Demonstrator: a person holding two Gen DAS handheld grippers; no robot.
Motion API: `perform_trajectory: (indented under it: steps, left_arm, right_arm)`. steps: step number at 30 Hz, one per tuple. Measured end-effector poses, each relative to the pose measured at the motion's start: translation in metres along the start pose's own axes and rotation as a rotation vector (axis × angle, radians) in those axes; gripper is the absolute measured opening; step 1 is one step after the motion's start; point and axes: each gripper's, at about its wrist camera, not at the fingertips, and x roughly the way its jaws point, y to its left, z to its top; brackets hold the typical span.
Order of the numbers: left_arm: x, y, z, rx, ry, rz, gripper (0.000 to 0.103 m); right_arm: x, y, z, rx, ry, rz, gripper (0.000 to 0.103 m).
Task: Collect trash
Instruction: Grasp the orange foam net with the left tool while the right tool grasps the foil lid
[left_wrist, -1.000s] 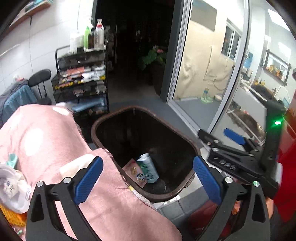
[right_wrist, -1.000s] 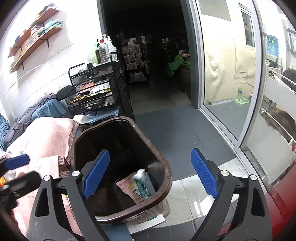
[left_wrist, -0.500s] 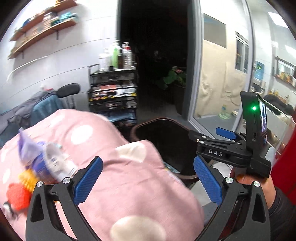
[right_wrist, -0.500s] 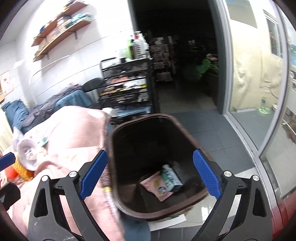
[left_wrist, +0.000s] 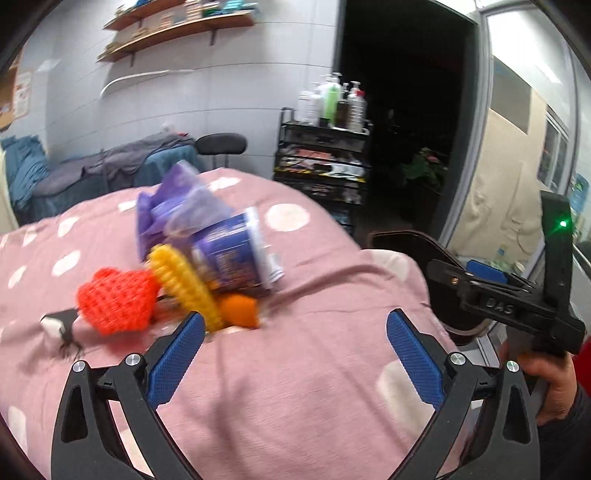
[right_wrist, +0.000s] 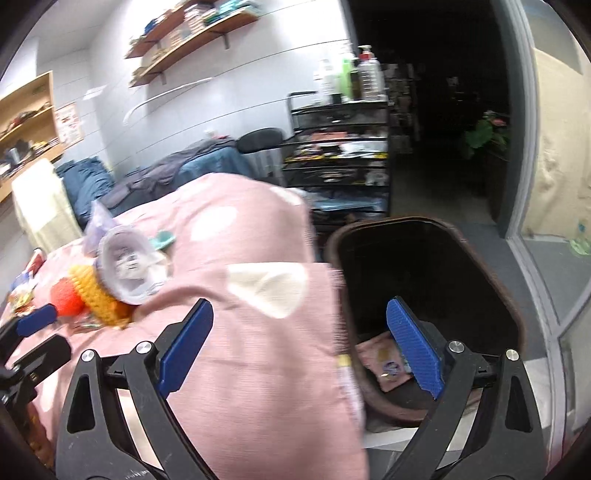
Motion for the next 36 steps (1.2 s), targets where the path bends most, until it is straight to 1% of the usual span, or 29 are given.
perform_trajectory:
  steps: [6, 9, 11, 15, 18, 22, 23, 24, 25, 26, 27, 28, 29, 30, 31, 32, 34, 36]
  left_arm:
    - [-0.004, 0.054, -0.006, -0.118, 0.015, 0.110, 0.098]
    - [-0.006, 0.076, -0.008, -0.180, 0.026, 0.139, 0.097]
    - [-0.006, 0.090, -0.007, -0.213, 0.033, 0.161, 0.097]
    - [-0.005, 0.103, -0.001, -0.208, 0.044, 0.206, 0.097]
    - [-0.002, 0.111, 0.000, -0.196, 0.047, 0.223, 0.097]
    - [0.007, 0.120, 0.006, -0.203, 0.068, 0.220, 0.097]
    - [0.009, 0.122, 0.008, -0.204, 0.070, 0.217, 0.096]
    - [0.009, 0.123, 0.009, -0.206, 0.070, 0.215, 0.094]
    - [0.009, 0.124, 0.009, -0.209, 0.067, 0.208, 0.086]
    - [0.010, 0.125, 0.010, -0.210, 0.069, 0.202, 0.075]
    - [0.010, 0.126, 0.010, -0.211, 0.072, 0.196, 0.069]
    - [0.010, 0.127, 0.010, -0.214, 0.075, 0.191, 0.057]
    - [0.010, 0.127, 0.009, -0.219, 0.077, 0.189, 0.050]
    - [0.009, 0.128, 0.008, -0.225, 0.075, 0.182, 0.046]
    - [0.008, 0.128, 0.007, -0.228, 0.073, 0.175, 0.039]
    - [0.006, 0.128, 0.007, -0.231, 0.068, 0.169, 0.035]
    - [0.002, 0.128, 0.005, -0.230, 0.058, 0.168, 0.029]
    - [-0.002, 0.128, 0.003, -0.228, 0.051, 0.172, 0.027]
  right_arm:
    - [0.011, 0.031, 0.002, -0.038, 0.034, 0.101, 0.094]
    - [0.018, 0.053, 0.004, -0.065, 0.053, 0.164, 0.094]
    - [0.021, 0.062, 0.005, -0.083, 0.062, 0.184, 0.094]
    - [0.026, 0.083, 0.006, -0.123, 0.078, 0.222, 0.094]
    - [0.029, 0.099, 0.010, -0.148, 0.085, 0.254, 0.094]
    - [0.032, 0.114, 0.013, -0.175, 0.098, 0.288, 0.094]
    - [0.034, 0.115, 0.014, -0.178, 0.102, 0.293, 0.094]
    - [0.036, 0.118, 0.015, -0.181, 0.108, 0.297, 0.094]
    - [0.039, 0.121, 0.016, -0.185, 0.116, 0.305, 0.094]
    - [0.041, 0.124, 0.018, -0.187, 0.123, 0.311, 0.094]
    - [0.043, 0.127, 0.019, -0.188, 0.129, 0.319, 0.094]
    - [0.045, 0.131, 0.021, -0.189, 0.136, 0.330, 0.094]
    - [0.047, 0.134, 0.022, -0.191, 0.142, 0.337, 0.094]
    - [0.049, 0.137, 0.023, -0.199, 0.146, 0.339, 0.094]
    - [0.051, 0.140, 0.024, -0.210, 0.149, 0.332, 0.094]
    - [0.053, 0.141, 0.026, -0.218, 0.148, 0.321, 0.094]
    - [0.055, 0.141, 0.031, -0.216, 0.144, 0.309, 0.094]
    - [0.056, 0.134, 0.039, -0.190, 0.138, 0.313, 0.092]
